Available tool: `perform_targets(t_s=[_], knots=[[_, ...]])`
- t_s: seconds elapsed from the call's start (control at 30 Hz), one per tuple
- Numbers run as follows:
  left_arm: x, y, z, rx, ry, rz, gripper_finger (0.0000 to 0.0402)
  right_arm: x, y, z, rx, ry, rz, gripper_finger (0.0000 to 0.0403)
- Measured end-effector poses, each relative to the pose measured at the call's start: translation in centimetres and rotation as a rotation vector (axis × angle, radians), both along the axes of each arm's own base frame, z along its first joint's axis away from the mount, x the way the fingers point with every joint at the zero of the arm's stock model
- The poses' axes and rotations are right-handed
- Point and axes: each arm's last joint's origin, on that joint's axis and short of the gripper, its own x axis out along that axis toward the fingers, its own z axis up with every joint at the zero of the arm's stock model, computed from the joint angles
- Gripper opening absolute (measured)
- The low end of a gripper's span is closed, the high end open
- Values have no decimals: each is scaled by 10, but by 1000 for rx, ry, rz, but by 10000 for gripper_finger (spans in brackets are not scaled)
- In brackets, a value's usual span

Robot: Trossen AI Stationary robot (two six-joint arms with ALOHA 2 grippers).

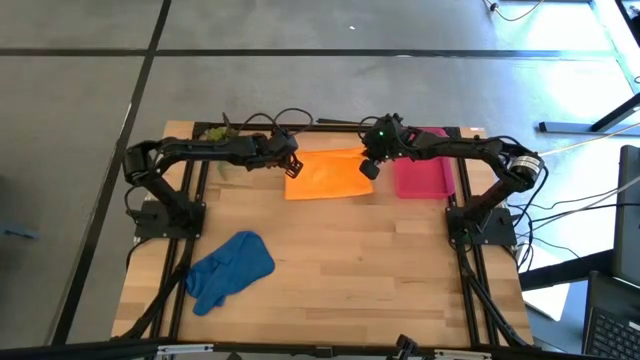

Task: Roll microfiber towels into tight, uniform cylinder then place into a basket
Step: Fold the orange microfiber towel

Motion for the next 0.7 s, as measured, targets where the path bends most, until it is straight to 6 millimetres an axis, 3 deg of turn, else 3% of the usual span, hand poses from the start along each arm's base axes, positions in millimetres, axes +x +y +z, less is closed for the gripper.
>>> perform_targets(t_s=[0.7], knots=[[0,4,2,11,-28,15,15,1,0,1,-8,-8,1,96]])
